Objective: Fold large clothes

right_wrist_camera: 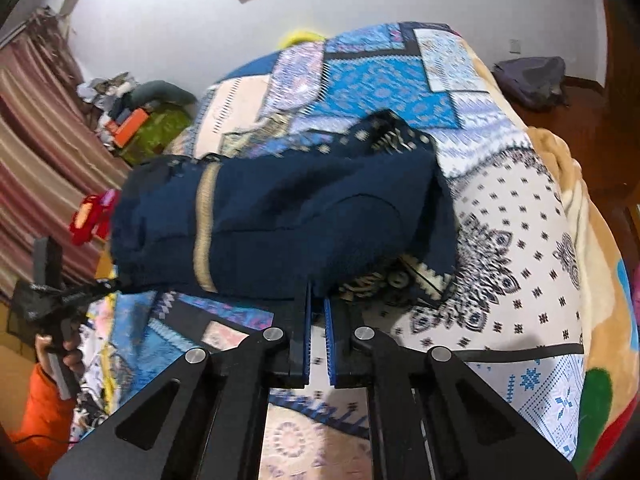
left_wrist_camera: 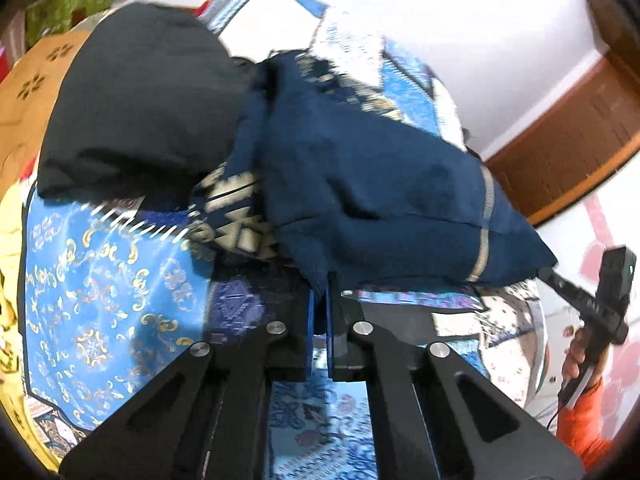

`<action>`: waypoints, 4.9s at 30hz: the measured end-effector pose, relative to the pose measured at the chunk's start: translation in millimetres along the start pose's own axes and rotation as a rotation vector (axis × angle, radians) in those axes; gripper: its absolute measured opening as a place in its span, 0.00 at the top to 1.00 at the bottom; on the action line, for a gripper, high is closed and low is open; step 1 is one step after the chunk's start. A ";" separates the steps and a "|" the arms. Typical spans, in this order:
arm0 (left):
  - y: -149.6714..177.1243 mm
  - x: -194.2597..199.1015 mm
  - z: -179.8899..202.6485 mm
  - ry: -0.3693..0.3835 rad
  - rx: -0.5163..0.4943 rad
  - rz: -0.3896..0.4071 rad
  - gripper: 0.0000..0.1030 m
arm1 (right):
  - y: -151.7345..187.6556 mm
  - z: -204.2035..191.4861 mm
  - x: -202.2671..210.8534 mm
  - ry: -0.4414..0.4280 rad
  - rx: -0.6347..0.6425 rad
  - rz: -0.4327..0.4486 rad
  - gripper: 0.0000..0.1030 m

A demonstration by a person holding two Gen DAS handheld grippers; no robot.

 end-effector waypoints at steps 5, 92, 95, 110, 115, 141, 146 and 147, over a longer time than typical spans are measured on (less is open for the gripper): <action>-34.7 25.5 34.7 0.061 -0.073 0.110 0.97 | -24.5 -15.0 -1.5 -0.010 0.052 0.043 0.96; 4.4 7.7 -67.7 -0.153 0.350 0.265 0.39 | -27.9 -3.3 1.6 0.241 0.208 0.062 0.47; 11.6 -23.0 -59.4 -0.087 0.392 0.214 0.39 | -23.2 -14.6 -8.8 0.206 0.206 0.047 0.46; -16.5 -76.3 -41.8 0.019 0.447 0.187 0.53 | 8.1 -19.4 -53.0 0.174 0.174 -0.070 0.46; -42.0 -39.9 12.8 -0.083 0.156 0.270 0.84 | 6.2 -21.0 -55.6 0.185 0.190 -0.084 0.46; -68.6 41.8 85.8 -0.181 -0.286 0.409 0.89 | 43.6 -154.1 -161.1 -0.126 0.247 -0.268 0.36; -75.1 26.7 123.2 -0.059 -0.310 0.377 0.89 | 28.8 -131.2 -126.5 -0.160 0.185 -0.270 0.36; -68.7 23.8 136.9 -0.041 -0.321 0.367 0.89 | 24.8 -119.9 -112.9 -0.144 0.167 -0.240 0.36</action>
Point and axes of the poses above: each gripper's, at about its wrist camera, not at the fingertips, and x roughly against the way its jaws point, z to its right, y to its underside, the point moved 4 cm from there along -x, roughly the way its jaws point, and after that the axes turned 11 degrees about z, right-handed, at the moved point
